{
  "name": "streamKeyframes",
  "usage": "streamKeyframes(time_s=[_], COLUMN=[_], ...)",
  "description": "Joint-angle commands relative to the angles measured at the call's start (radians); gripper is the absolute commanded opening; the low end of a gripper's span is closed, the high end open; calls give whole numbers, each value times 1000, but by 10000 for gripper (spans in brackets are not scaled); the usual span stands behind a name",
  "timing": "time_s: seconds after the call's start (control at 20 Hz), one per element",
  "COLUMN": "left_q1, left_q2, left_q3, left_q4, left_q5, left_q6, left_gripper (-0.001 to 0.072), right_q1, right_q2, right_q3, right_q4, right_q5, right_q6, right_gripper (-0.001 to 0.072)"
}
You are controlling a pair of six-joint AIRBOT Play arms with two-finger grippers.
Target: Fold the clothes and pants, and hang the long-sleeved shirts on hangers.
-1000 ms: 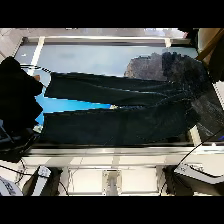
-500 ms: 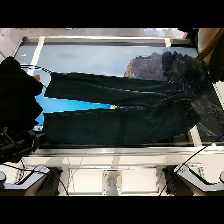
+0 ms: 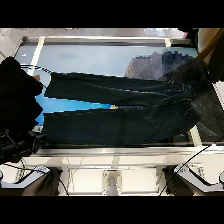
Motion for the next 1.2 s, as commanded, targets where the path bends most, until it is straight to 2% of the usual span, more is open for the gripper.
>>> streamKeyframes(time_s=[0.0,0.15,0.3,0.5,0.55,0.6,0.65,0.8,0.9,0.95,1.05,1.15], left_q1=[-1,-1,-9,-137,-171,-192,-199,-198,-198,-198,-198,-199], left_q2=[-6,-6,-6,-36,-50,-59,-63,-61,-61,-60,-60,-60], left_q3=[-23,-23,-23,-23,-23,-23,-21,-17,-14,-14,-14,-14], left_q4=[-43,-84,-132,-140,-143,-153,-179,-226,-226,-226,-230,-247], left_q5=[63,97,118,148,153,156,156,155,154,154,154,155], left_q6=[-9,-9,-8,-6,-6,-10,-8,-6,-6,-6,-6,-6], left_gripper=[544,473,470,469,424,196,32,22,21,22,21,21], right_q1=[0,0,0,0,0,0,0,-11,-76,-134,-254,-350], right_q2=[0,0,0,0,1,2,2,13,28,33,34,30], right_q3=[0,0,-1,-24,-40,-58,-76,-186,-325,-406,-558,-716], right_q4=[-1,0,-1,-2,-5,-16,-34,-83,-59,2,171,240], right_q5=[-2,-2,-6,-10,-9,-9,-2,15,-21,-56,-94,-191], right_q6=[-1,-1,-2,-6,-9,-11,-31,-91,-100,-104,-179,-216], right_gripper=[480,479,479,479,479,479,479,479,479,479,479,479])
